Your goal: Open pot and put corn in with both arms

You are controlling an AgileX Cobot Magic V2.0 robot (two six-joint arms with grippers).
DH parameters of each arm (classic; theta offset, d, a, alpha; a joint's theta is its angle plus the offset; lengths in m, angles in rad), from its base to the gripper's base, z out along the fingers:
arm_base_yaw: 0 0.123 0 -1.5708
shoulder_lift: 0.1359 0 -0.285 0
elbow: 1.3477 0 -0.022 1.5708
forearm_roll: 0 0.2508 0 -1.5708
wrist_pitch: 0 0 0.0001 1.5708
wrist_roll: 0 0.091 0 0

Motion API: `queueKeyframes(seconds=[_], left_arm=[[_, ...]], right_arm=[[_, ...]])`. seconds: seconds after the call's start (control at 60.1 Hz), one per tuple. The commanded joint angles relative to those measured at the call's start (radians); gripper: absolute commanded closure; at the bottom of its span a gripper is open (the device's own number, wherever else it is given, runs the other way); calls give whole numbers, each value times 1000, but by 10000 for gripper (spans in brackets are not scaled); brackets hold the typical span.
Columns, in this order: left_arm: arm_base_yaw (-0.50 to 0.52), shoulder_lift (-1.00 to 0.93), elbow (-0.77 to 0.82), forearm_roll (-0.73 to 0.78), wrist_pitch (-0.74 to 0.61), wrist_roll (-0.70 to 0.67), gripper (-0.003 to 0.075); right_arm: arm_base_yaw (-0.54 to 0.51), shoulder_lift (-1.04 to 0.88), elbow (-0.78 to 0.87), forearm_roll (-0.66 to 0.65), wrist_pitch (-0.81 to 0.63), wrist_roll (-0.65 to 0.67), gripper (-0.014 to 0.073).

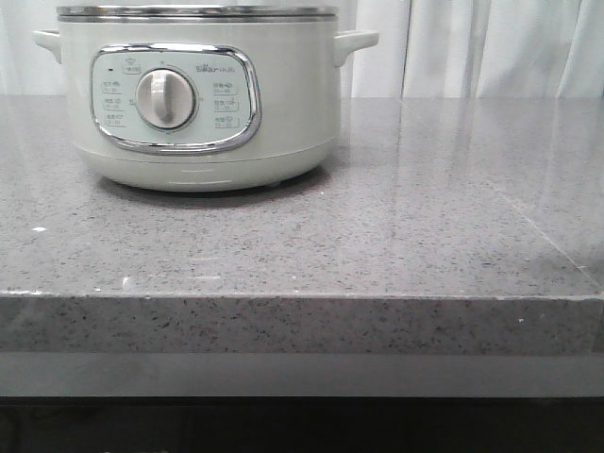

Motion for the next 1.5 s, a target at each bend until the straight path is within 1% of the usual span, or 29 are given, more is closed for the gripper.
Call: queueKeyframes(seconds=[0.0,0.333,0.399,0.466,0.566,0.666,0.799,0.915,0.982,1.082,1.165,1.281,1.481], left_arm=[[2,-16,10,-9,-82,-2,741],[2,-16,10,-9,-82,-2,741],[2,-16,10,-9,-82,-2,741],[2,-16,10,-9,-82,-2,741],[2,-16,10,-9,-82,-2,741],[2,-16,10,-9,-82,-2,741],[2,-16,10,-9,-82,-2,741],[2,-16,10,-9,-82,-2,741],[2,-16,10,-9,-82,-2,741],[2,-16,10,-9,-82,-2,741],[2,-16,10,-9,-82,-2,741],[2,-16,10,-9,-82,-2,741],[2,-16,10,-9,-82,-2,741]], right_arm=[[-6,-13,-28,8,-54,-1,662],[-6,-16,-24,6,-59,-1,662],[-23,-36,-8,-36,-96,-3,662],[-72,-82,33,-34,-157,-3,662],[-183,-183,153,-14,-298,-2,662],[-288,-331,290,21,-438,-2,662],[-431,-611,544,50,-611,-2,662],[-508,-795,747,63,-729,-2,662],[-542,-868,840,63,-776,-2,662],[-545,-956,965,63,-839,-2,662],[-524,-999,1014,63,-846,-2,662],[-518,-1001,1015,65,-793,-2,662],[-519,-1000,1015,68,-789,-2,662]])
